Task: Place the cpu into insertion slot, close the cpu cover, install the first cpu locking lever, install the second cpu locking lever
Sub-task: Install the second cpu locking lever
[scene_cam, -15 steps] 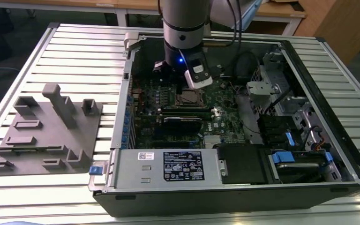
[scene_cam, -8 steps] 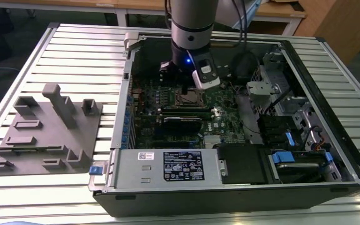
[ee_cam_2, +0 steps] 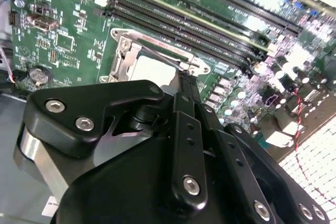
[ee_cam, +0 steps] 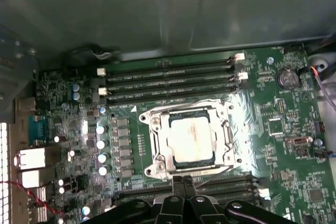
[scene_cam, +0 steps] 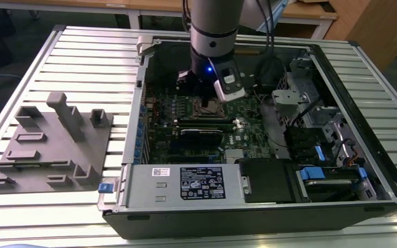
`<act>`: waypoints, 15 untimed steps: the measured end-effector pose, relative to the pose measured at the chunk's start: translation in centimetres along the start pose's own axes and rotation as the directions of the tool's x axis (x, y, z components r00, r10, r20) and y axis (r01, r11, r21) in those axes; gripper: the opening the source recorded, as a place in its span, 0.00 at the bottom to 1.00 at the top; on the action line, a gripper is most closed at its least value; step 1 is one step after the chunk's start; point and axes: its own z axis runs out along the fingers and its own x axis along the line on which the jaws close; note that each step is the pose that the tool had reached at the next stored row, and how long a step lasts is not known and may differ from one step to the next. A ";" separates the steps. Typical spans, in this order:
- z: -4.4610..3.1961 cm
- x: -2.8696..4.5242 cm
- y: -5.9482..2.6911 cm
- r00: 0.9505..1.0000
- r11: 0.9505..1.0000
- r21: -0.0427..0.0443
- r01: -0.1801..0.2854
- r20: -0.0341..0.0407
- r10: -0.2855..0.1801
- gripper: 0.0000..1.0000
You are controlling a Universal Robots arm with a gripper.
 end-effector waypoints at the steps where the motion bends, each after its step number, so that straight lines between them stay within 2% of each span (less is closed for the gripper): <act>1: 0.00 -0.01 -0.09 1.000 1.000 0.002 0.000 0.000 0.000 0.11; 6: 0.33 0.12 -0.35 1.000 1.000 0.010 0.000 0.001 0.000 0.11; 15: 1.60 1.30 -0.96 1.000 1.000 0.011 0.000 0.002 0.000 0.11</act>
